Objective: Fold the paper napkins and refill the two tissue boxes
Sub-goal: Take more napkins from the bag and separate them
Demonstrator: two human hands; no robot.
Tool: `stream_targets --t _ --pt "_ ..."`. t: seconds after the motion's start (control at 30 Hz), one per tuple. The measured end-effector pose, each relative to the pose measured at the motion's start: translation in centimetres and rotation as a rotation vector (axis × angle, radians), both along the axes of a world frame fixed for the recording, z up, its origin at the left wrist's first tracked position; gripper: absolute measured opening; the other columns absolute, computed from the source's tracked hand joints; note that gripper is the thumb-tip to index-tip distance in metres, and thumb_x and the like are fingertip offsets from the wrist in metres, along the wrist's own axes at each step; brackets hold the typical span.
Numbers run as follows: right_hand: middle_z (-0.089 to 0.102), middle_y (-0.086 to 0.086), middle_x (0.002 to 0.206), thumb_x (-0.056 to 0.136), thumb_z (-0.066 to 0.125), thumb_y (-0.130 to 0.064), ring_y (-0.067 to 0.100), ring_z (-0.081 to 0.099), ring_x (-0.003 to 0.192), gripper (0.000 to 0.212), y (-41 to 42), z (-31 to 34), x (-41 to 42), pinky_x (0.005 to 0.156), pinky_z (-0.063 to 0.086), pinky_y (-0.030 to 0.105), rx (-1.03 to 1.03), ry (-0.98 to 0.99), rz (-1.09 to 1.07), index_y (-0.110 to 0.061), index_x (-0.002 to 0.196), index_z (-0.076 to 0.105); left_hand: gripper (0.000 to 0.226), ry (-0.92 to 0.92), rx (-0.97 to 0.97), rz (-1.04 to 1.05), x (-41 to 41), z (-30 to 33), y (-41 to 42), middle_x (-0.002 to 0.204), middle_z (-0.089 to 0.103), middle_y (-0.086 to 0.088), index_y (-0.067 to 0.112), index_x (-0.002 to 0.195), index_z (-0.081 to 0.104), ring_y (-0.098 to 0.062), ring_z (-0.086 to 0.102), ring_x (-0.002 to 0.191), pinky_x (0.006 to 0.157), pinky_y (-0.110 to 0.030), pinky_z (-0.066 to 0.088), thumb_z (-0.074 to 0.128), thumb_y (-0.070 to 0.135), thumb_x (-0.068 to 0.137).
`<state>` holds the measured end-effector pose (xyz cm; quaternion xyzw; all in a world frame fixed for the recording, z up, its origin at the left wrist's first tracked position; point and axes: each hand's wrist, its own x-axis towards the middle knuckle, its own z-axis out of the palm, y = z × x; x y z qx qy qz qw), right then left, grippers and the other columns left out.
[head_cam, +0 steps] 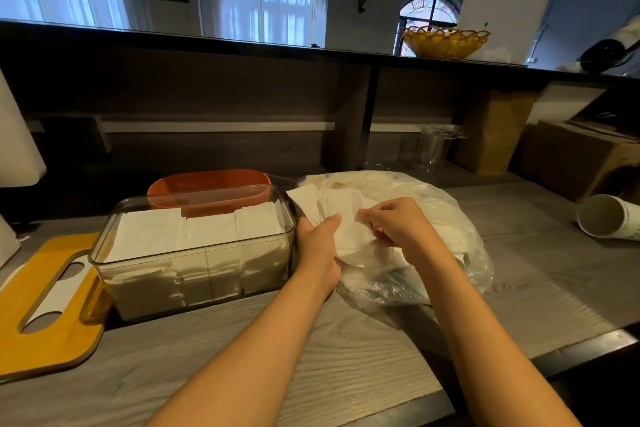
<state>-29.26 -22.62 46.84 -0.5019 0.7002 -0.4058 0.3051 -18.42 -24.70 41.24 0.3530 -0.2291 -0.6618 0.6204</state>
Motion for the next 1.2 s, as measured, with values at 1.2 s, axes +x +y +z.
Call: stream_targets --t 1.2 --pt "0.075 0.012 0.095 0.095 0.065 -0.017 0.029 0.069 0.083 0.013 0.3 1.3 -3.3 0.072 0.054 0.038 -0.342 -0.474 0.08 -0.009 0.103 0.071 0.033 0.077 0.011 -0.054 0.3 -0.4 -0.4 0.118 0.069 -0.015 0.013 0.13 0.058 -0.031 0.067 0.096 0.069 -0.039 0.058 0.051 0.003 0.099"
